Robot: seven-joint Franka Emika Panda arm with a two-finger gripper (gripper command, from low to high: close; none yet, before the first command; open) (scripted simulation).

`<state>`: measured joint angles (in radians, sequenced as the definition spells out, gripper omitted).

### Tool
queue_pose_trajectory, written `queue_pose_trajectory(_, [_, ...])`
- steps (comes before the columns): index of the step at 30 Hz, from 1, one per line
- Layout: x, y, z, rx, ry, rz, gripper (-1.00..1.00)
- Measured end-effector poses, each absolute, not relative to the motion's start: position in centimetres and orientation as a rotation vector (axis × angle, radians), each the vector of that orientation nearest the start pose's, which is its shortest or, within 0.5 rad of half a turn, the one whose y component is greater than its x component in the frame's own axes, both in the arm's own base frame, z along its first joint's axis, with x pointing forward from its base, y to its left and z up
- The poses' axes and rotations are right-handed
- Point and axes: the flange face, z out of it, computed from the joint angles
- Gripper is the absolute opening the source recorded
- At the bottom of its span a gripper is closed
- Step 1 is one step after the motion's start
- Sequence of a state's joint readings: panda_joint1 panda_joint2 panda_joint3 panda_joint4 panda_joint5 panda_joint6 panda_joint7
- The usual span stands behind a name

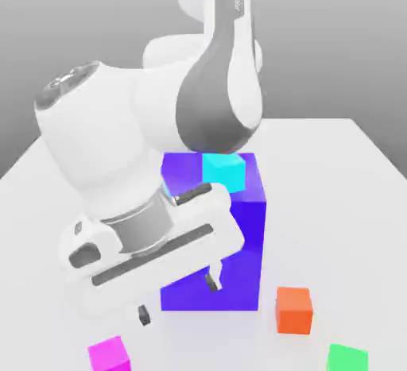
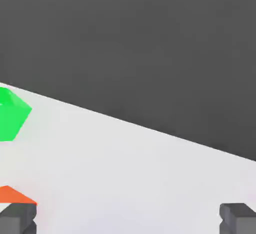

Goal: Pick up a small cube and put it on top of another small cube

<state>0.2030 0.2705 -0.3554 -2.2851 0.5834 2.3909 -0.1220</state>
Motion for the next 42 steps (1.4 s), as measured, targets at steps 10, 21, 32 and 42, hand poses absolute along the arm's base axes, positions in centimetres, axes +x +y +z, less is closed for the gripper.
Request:
queue_pose_trajectory(10, [50.0, -12.2, 18.9, -3.024, 0.543, 0.05, 0.0])
queue_pose_trajectory(21, [50.1, -13.2, 13.2, -3.105, 0.478, 0.001, -1.0])
queue_pose_trajectory(32, [51.1, -7.7, 18.2, -3.123, 0.163, 0.099, -1.0])
queue_pose_trajectory(42, [52.5, 10.8, 20.6, -3.001, -0.854, 0.12, -1.0])
